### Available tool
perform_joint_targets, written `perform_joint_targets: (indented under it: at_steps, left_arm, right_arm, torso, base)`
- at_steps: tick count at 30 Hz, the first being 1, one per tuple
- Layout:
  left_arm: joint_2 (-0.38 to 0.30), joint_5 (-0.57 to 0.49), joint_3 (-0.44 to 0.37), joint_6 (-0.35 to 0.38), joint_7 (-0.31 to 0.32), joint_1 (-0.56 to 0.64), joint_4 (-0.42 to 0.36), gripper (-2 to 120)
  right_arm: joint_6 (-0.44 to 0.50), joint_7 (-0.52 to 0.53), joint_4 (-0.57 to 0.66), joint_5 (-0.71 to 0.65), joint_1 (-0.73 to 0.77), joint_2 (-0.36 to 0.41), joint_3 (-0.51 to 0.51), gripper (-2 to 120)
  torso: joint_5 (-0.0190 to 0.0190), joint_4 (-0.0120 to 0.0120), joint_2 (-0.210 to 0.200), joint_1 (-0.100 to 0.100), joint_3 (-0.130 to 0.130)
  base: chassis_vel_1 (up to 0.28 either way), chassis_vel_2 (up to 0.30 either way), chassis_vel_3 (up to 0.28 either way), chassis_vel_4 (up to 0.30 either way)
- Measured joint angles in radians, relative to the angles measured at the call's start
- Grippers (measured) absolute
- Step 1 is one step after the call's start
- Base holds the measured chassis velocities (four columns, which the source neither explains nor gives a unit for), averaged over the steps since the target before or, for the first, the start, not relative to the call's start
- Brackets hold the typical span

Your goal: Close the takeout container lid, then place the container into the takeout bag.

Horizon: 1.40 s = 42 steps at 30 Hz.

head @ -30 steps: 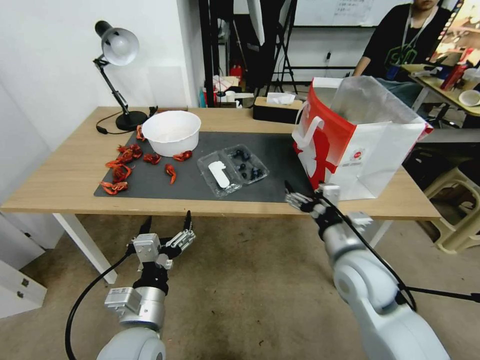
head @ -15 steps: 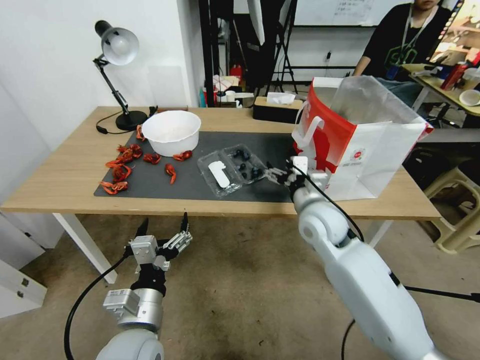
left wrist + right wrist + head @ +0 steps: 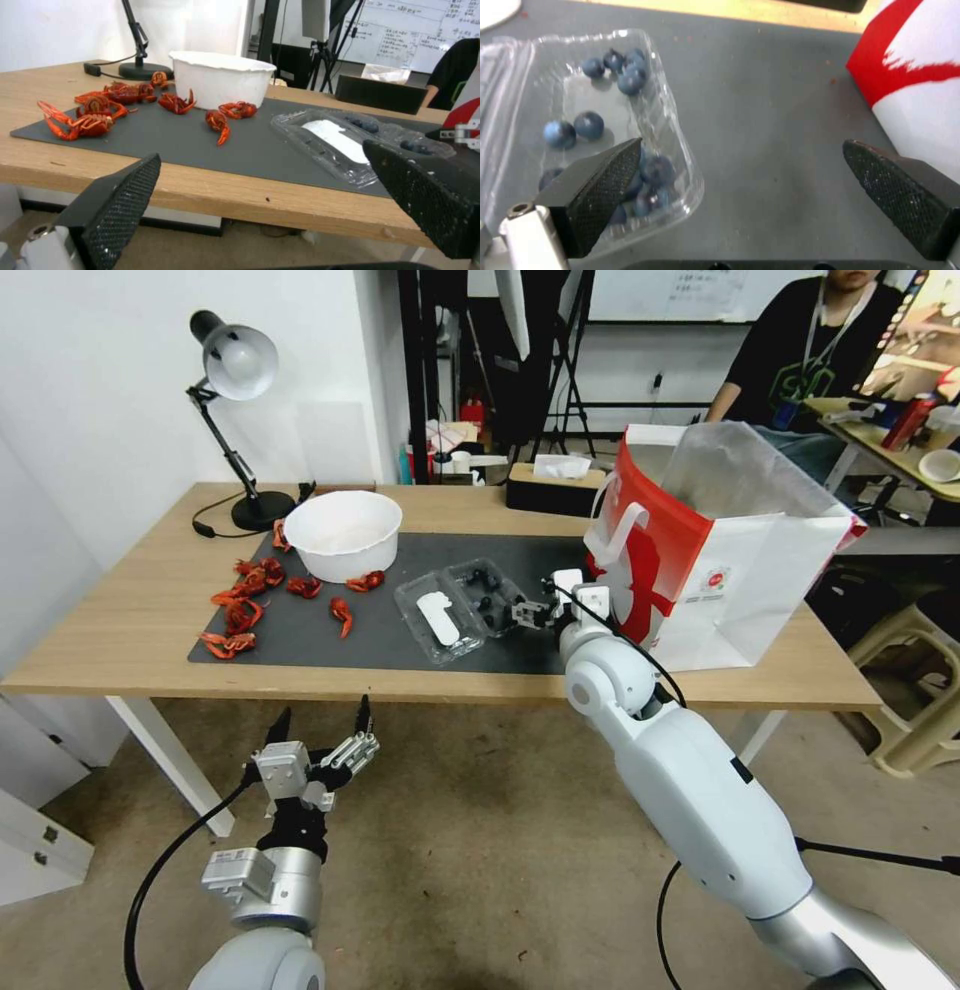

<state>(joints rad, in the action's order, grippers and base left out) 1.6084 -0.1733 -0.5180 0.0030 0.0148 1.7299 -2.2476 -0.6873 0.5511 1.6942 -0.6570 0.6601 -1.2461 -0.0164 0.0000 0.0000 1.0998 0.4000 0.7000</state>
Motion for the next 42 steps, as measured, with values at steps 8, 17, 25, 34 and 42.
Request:
perform_joint_targets:
  at_steps: [8, 17, 25, 34, 42]
  left_arm:
    - [0.000, 0.000, 0.001, 0.000, 0.000, -0.002, 0.004, 100]
    - [0.000, -0.001, 0.001, 0.001, 0.000, -0.003, 0.005, 100]
    - [0.000, -0.002, 0.001, -0.001, 0.001, -0.003, 0.007, 100]
    - [0.000, -0.002, 0.001, -0.005, 0.001, -0.002, 0.008, 100]
    - [0.000, -0.002, 0.002, -0.008, 0.002, -0.005, 0.012, 100]
  right_arm:
    - [-0.020, 0.011, -0.018, -0.035, -0.017, 0.004, 0.000, 100]
    - [-0.044, 0.017, -0.014, -0.038, -0.017, 0.004, 0.002, 100]
    - [-0.045, 0.028, -0.009, -0.037, -0.011, 0.006, 0.011, 100]
    - [-0.045, 0.033, -0.010, -0.037, -0.009, 0.007, 0.015, 100]
    - [-0.045, 0.044, 0.009, -0.044, 0.006, 0.017, 0.018, 100]
  torso:
    - [0.0000, 0.0000, 0.000, 0.000, 0.000]
    - [0.0000, 0.0000, 0.000, 0.000, 0.000]
    - [0.0000, 0.0000, 0.000, 0.000, 0.000]
    - [0.0000, 0.0000, 0.000, 0.000, 0.000]
    - [0.0000, 0.0000, 0.000, 0.000, 0.000]
  base:
    - [0.000, 0.000, 0.000, 0.000]
    - [0.000, 0.000, 0.000, 0.000]
    - [0.000, 0.000, 0.000, 0.000]
    - [0.000, 0.000, 0.000, 0.000]
    - [0.000, 0.000, 0.000, 0.000]
